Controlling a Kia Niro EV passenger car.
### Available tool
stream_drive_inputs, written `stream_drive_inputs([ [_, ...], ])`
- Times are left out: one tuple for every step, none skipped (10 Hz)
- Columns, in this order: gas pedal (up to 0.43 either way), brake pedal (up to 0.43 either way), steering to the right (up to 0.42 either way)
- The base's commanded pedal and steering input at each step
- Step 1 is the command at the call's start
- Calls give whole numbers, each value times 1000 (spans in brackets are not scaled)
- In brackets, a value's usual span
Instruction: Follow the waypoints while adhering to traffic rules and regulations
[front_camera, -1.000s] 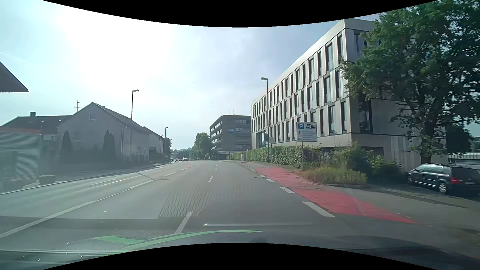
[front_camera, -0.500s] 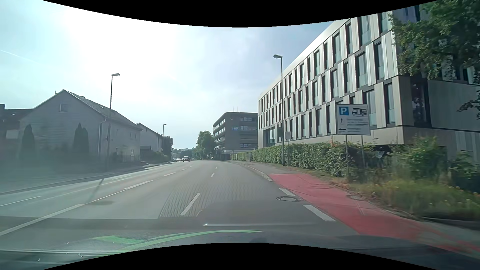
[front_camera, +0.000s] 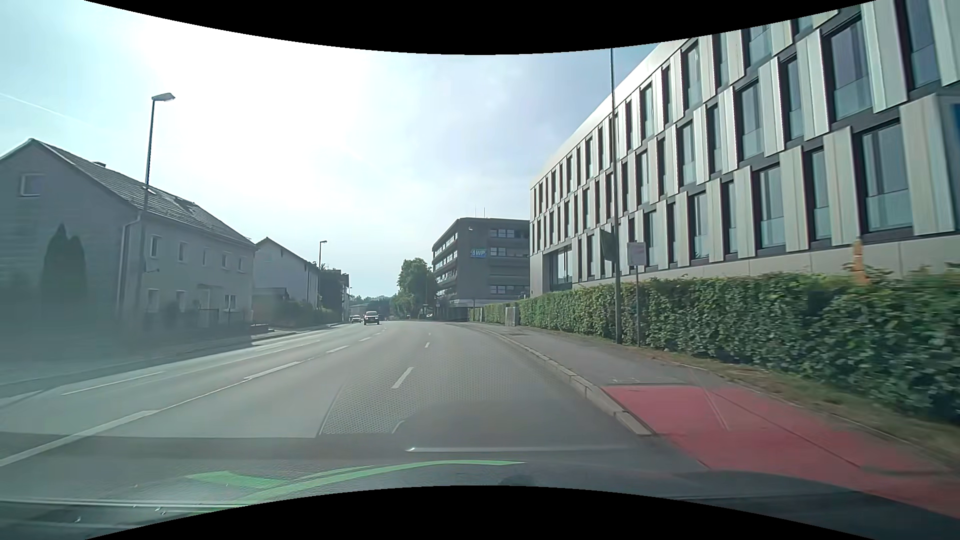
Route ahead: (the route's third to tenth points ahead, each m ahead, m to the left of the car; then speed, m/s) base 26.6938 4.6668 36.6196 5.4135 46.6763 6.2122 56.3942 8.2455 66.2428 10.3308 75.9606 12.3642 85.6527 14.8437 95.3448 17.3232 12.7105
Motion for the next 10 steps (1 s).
stream_drive_inputs([
  [98,0,-15],
  [98,0,-15],
  [98,0,-15],
  [98,0,-18],
  [98,0,-18],
  [98,0,-18],
  [98,0,-19],
  [98,0,-19],
  [98,0,-19],
  [98,0,-19],
])
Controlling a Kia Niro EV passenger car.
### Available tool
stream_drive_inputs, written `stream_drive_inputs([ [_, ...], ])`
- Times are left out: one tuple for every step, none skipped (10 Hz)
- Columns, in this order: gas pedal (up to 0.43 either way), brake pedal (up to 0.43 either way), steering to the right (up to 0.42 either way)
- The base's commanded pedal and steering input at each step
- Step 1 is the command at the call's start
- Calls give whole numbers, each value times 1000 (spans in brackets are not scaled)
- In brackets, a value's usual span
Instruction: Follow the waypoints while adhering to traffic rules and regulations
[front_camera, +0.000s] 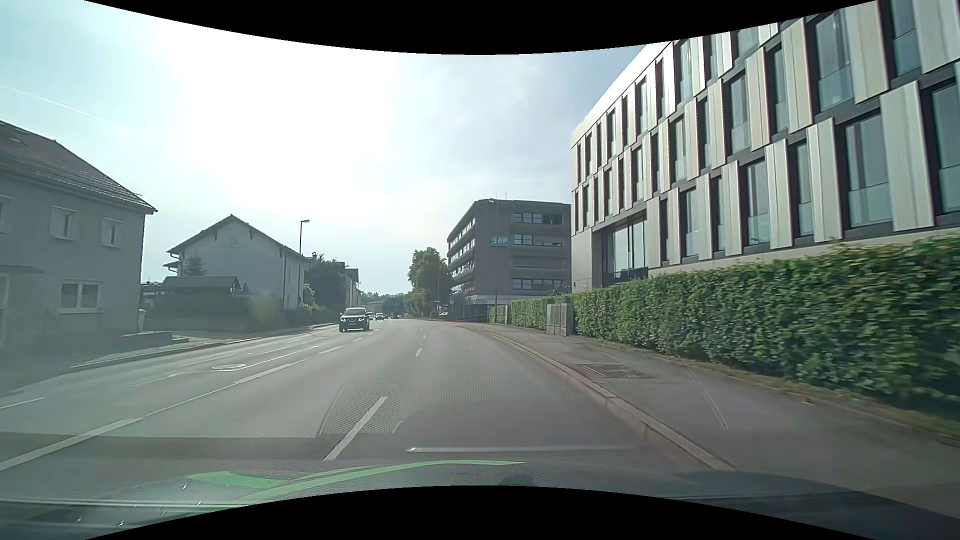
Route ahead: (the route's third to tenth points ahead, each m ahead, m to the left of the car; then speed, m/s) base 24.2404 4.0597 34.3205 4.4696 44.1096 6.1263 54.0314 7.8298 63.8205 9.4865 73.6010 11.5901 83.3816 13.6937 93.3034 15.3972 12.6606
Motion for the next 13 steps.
stream_drive_inputs([
  [98,0,-19],
  [98,0,-19],
  [98,0,-20],
  [98,0,-19],
  [98,0,-20],
  [98,0,-20],
  [98,0,-20],
  [98,0,-20],
  [79,0,-21],
  [79,0,-22],
  [79,0,-22],
  [79,0,-22],
  [79,0,-22],
])
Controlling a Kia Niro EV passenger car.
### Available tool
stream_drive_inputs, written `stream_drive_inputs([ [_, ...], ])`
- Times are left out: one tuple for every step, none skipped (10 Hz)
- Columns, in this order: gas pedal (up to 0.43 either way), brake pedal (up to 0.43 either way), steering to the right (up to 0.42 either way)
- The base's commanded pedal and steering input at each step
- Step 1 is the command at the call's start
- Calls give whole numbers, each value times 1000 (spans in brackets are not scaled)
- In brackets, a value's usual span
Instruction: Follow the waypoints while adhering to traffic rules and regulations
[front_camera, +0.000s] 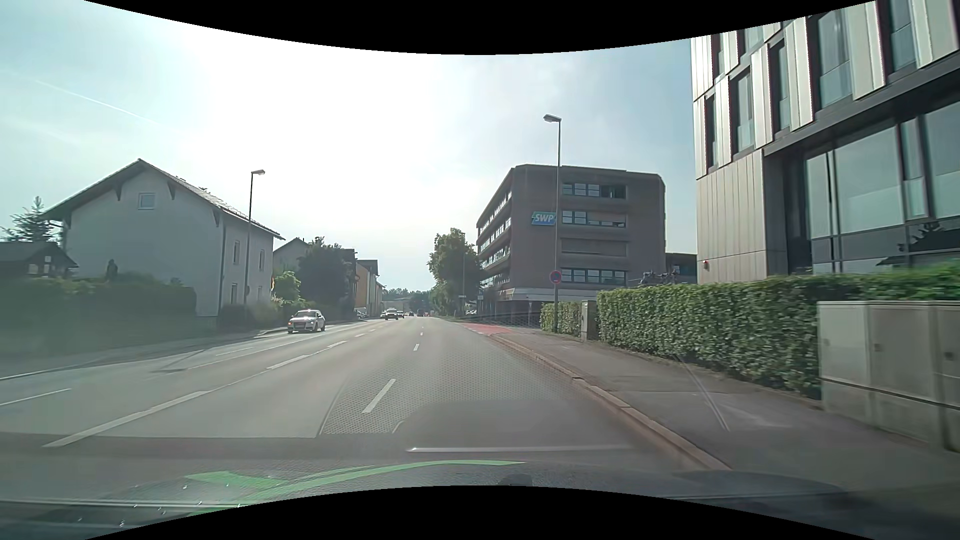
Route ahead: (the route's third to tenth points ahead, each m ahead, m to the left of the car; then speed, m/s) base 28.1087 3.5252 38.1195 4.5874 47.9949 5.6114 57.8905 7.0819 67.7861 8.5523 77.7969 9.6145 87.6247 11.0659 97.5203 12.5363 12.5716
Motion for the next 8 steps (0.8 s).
stream_drive_inputs([
  [79,0,-22],
  [79,0,-22],
  [79,0,-21],
  [79,0,-19],
  [79,0,-18],
  [79,0,-18],
  [79,0,-18],
  [79,0,-18],
])
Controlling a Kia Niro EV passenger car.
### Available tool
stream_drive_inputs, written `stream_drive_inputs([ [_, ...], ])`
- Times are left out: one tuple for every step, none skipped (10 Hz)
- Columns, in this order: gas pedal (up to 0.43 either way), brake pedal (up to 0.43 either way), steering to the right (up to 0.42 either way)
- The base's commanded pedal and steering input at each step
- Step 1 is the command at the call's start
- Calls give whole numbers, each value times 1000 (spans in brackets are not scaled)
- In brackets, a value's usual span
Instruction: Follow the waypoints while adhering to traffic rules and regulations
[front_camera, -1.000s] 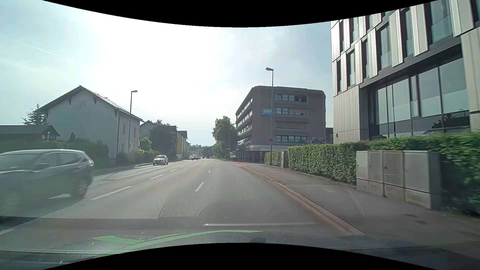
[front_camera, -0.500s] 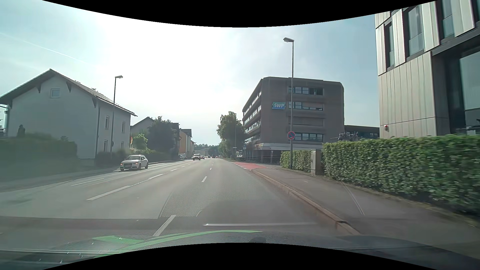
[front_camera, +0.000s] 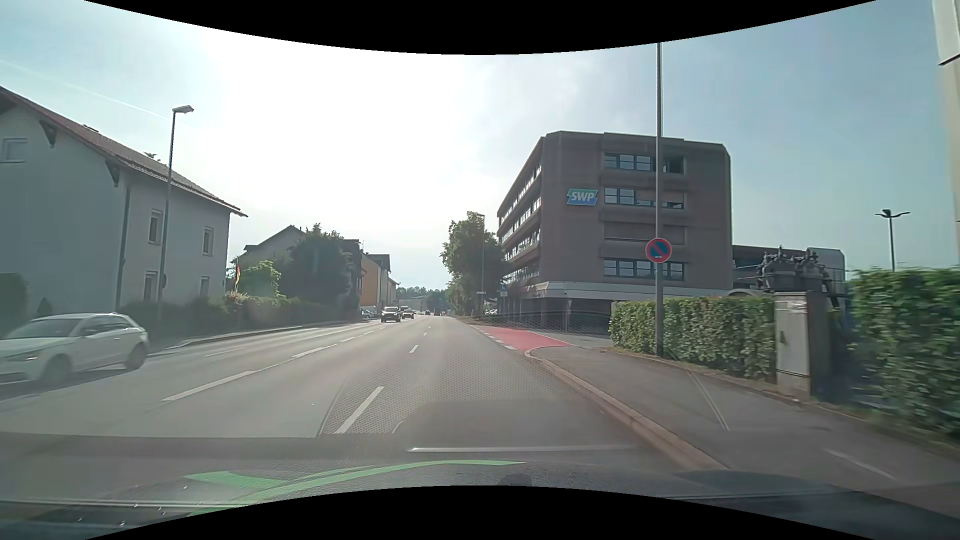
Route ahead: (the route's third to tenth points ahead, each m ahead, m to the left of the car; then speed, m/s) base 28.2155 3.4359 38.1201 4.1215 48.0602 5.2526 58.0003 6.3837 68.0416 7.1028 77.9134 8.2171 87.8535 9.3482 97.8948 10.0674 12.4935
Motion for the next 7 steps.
stream_drive_inputs([
  [79,0,-18],
  [79,0,-18],
  [79,0,-18],
  [79,0,-18],
  [79,0,-16],
  [79,0,-15],
  [79,0,-13],
])
